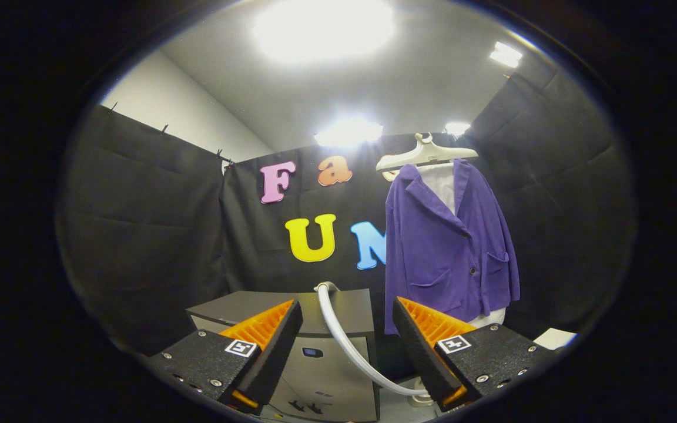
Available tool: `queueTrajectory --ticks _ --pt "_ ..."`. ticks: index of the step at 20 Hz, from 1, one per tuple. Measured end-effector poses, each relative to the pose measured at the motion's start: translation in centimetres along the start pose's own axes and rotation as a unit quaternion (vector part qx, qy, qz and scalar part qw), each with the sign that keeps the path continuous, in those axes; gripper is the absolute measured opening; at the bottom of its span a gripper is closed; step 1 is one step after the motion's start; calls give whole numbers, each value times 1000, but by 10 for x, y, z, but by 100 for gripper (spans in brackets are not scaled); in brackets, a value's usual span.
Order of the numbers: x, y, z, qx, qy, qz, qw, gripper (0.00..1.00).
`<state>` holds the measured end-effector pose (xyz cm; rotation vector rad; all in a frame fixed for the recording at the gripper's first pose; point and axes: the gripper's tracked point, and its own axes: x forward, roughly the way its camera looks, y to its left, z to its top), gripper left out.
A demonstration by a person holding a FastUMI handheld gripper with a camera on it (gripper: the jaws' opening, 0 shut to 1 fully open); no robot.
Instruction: Iron the clothes twice with a garment steamer, once on the left side and once on the right side.
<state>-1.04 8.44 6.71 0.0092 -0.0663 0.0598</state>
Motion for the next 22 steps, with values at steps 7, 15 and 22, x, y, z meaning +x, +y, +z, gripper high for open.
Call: queueTrajectory --ticks 7,15,22 --pt "39 20 39 -7 18 16 1000 95" --pt "127 27 69 1 53 55 997 95" --pt "219 36 86 13 96 99 990 95"
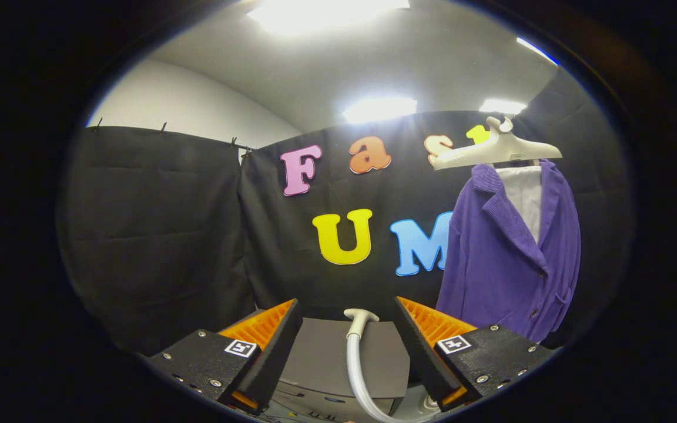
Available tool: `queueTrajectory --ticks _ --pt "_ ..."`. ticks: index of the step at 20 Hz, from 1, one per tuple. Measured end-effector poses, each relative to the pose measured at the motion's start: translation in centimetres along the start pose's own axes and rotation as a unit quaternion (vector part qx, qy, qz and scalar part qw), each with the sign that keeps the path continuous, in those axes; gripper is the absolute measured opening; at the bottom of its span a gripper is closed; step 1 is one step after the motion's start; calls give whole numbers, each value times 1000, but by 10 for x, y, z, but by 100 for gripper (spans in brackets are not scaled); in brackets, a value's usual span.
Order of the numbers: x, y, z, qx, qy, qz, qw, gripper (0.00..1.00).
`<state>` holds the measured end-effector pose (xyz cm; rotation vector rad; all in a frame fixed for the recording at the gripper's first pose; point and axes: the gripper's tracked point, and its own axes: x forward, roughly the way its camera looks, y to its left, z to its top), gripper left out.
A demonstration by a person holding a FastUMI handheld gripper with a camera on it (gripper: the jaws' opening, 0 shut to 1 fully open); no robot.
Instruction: Iron the clothes twice with a garment steamer, once on the left side and once on the right side.
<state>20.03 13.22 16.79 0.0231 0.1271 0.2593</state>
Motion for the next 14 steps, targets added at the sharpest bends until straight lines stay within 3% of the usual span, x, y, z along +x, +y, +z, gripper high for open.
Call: queueTrajectory --ticks 6,14 --pt "88 -21 -15 24 80 15 996 95" --pt "186 -26 -69 62 189 37 979 95"
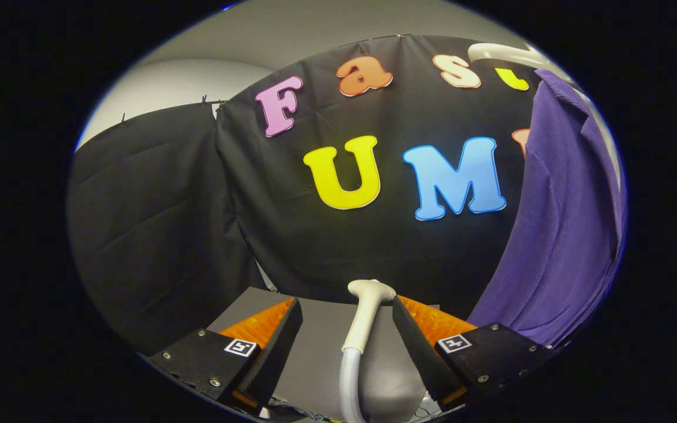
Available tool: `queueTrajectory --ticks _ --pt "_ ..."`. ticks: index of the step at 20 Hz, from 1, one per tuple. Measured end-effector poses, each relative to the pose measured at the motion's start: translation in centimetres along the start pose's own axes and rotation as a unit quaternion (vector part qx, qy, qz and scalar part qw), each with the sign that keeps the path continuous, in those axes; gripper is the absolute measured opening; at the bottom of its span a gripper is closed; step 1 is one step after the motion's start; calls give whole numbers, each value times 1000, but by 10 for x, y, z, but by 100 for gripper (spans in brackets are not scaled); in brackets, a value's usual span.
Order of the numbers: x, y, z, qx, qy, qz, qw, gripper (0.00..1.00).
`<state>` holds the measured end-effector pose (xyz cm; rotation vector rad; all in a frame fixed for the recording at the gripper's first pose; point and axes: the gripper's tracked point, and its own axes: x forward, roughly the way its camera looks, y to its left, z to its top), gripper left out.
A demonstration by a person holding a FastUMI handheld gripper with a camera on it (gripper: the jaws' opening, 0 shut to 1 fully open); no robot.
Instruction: Iron the clothes twice with a garment steamer, once on the left side and once on the right side.
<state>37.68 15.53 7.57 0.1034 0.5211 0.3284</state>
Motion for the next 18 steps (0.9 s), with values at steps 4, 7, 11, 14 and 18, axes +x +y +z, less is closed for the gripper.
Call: queueTrajectory --ticks 4,7,11,14,18 --pt "42 -5 -6 18 38 2 999 95" --pt "71 -13 -15 39 72 0 997 95" --pt "105 -26 -38 55 122 -5 991 94" --pt "128 -37 -54 81 152 -8 985 94" --pt "150 -50 -73 107 185 -11 977 91"
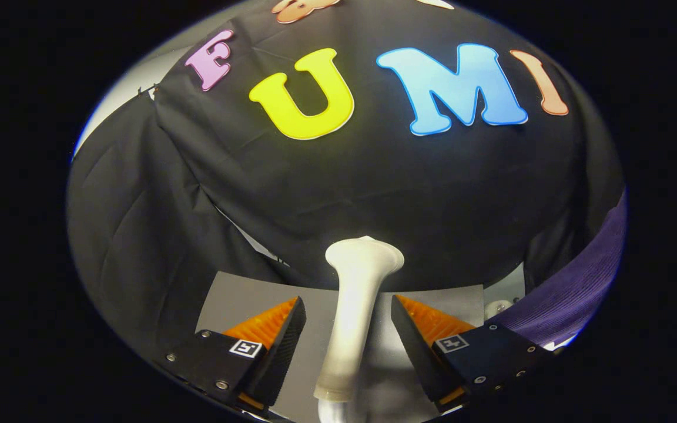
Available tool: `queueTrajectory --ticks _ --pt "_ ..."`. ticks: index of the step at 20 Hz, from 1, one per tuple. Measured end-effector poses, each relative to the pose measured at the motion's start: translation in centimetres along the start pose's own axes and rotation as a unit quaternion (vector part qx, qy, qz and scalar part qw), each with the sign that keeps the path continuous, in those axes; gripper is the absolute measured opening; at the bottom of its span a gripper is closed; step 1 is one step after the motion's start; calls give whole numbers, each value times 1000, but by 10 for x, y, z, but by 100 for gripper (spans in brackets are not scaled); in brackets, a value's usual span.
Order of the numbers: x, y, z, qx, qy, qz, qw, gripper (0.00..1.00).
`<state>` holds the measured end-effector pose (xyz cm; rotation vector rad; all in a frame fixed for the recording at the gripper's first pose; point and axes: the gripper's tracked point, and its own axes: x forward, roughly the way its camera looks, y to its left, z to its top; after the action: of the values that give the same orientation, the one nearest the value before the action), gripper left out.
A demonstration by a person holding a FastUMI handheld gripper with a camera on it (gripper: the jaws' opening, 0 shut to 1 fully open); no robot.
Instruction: Iron the clothes twice with a garment steamer, once on the left side and once on the right side.
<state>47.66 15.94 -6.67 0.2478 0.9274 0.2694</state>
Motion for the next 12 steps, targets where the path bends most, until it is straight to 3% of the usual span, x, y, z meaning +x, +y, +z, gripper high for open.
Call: queueTrajectory --ticks 6,12 --pt "29 -5 -20 33 44 18 998 81" --pt "40 -3 -25 83 58 37 994 55"
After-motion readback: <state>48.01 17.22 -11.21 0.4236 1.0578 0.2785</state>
